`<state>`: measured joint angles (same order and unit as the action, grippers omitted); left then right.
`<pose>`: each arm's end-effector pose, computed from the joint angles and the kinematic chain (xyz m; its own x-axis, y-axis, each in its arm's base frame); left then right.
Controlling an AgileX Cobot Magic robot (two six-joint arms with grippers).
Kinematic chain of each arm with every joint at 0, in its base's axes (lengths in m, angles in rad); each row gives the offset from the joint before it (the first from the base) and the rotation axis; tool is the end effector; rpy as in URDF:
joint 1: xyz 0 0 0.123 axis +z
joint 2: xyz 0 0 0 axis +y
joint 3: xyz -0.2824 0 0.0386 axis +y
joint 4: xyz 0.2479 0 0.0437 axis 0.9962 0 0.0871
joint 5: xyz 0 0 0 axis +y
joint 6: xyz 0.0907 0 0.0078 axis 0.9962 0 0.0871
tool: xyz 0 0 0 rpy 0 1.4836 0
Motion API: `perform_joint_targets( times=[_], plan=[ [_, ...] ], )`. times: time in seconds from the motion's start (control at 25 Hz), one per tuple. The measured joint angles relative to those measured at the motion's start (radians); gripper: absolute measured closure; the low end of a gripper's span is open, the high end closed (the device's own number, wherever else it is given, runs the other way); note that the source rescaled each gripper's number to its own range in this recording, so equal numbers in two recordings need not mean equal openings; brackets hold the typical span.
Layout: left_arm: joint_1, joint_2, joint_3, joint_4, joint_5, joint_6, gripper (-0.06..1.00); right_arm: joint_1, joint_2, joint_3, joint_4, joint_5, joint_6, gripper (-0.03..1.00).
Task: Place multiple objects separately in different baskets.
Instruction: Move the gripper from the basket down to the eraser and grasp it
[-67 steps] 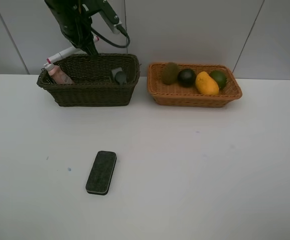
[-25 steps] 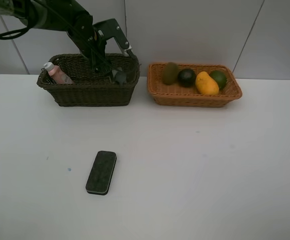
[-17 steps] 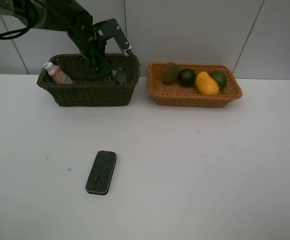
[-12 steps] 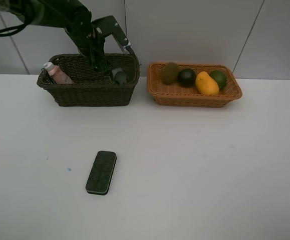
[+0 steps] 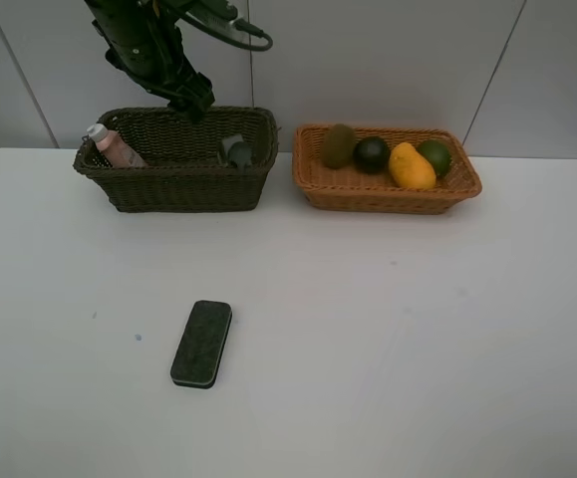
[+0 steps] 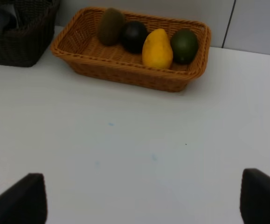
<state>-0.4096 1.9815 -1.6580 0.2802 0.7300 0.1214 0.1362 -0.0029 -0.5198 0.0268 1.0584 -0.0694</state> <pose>0.4188 -0.1635 0.2565 -0.6080 0.6138 -0.5036 0.5195 0.7872 0.3323 -0.0078 0.0011 0.2828 -0.4200 -0.1143 -0.9003 -0.1805 0.9827 -0.0406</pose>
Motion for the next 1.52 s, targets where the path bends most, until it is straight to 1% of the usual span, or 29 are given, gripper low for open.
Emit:
perform_joint_targets(
  times=[0.12, 0.16, 0.2, 0.24, 0.28, 0.44, 0.6, 0.64, 0.68, 0.72, 0.84, 0.88, 0.92, 0.96, 1.08, 1.24, 1.32, 1.52],
  plan=[
    [-0.014, -0.064, 0.083, -0.044, 0.02, -0.086, -0.05, 0.0, 0.0, 0.0, 0.0, 0.0, 0.0, -0.03],
    [-0.014, -0.064, 0.083, -0.044, 0.02, -0.086, -0.05, 0.0, 0.0, 0.0, 0.0, 0.0, 0.0, -0.03],
    [-0.021, -0.087, 0.115, -0.057, 0.022, -0.121, -0.05, 0.0, 0.0, 0.0, 0.0, 0.0, 0.0, -0.03],
    [-0.028, -0.125, 0.17, -0.078, 0.028, -0.18, -0.05, 0.0, 0.0, 0.0, 0.0, 0.0, 0.0, -0.03],
    [-0.032, -0.146, 0.198, -0.089, 0.029, -0.206, -0.05, 0.0, 0.0, 0.0, 0.0, 0.0, 0.0, -0.03],
    [-0.062, -0.206, 0.291, -0.135, 0.038, -0.264, -0.05, 0.0, 0.0, 0.0, 0.0, 0.0, 0.0, -0.03],
    [-0.109, -0.225, 0.364, -0.182, 0.048, -0.341, -0.05, 0.0, 0.0, 0.0, 0.0, 0.0, 0.0, -0.03],
    [-0.109, -0.225, 0.364, -0.182, 0.048, -0.341, -0.05, 0.0, 0.0, 0.0, 0.0, 0.0, 0.0, -0.03],
    [-0.122, -0.227, 0.38, -0.19, 0.048, -0.364, -0.05, 0.0, 0.0, 0.0, 0.0, 0.0, 0.0, -0.03],
    [-0.148, -0.227, 0.417, -0.195, 0.052, -0.429, -0.05, 0.0, 0.0, 0.0, 0.0, 0.0, 0.0, -0.03],
    [-0.188, -0.227, 0.462, -0.202, 0.049, -0.514, -0.05, 0.0, 0.0, 0.0, 0.0, 0.0, 0.0, -0.03],
    [-0.188, -0.227, 0.462, -0.202, 0.049, -0.514, -0.05, 0.0, 0.0, 0.0, 0.0, 0.0, 0.0, -0.03],
    [-0.212, -0.227, 0.483, -0.213, 0.044, -0.542, -0.05, 0.0, 0.0, 0.0, 0.0, 0.0, 0.0, -0.03],
    [-0.222, -0.227, 0.495, -0.223, 0.043, -0.548, -0.05, 0.0, 0.0, 0.0, 0.0, 0.0, 0.0, -0.03],
    [-0.245, -0.222, 0.525, -0.272, 0.033, -0.558, -0.05, 0.0, 0.0, 0.0, 0.0, 0.0, 0.0, -0.03],
    [-0.251, -0.196, 0.56, -0.319, -0.021, -0.563, -0.05, 0.0, 0.0, 0.0, 0.0, 0.0, 0.0, -0.03],
    [-0.251, -0.18, 0.579, -0.344, -0.031, -0.565, -0.05, 0.0, 0.0, 0.0, 0.0, 0.0, 0.0, -0.03],
    [-0.251, -0.136, 0.596, -0.356, -0.036, -0.565, -0.05, 0.0, 0.0, 0.0, 0.0, 0.0, 0.0, -0.03]
  ],
)
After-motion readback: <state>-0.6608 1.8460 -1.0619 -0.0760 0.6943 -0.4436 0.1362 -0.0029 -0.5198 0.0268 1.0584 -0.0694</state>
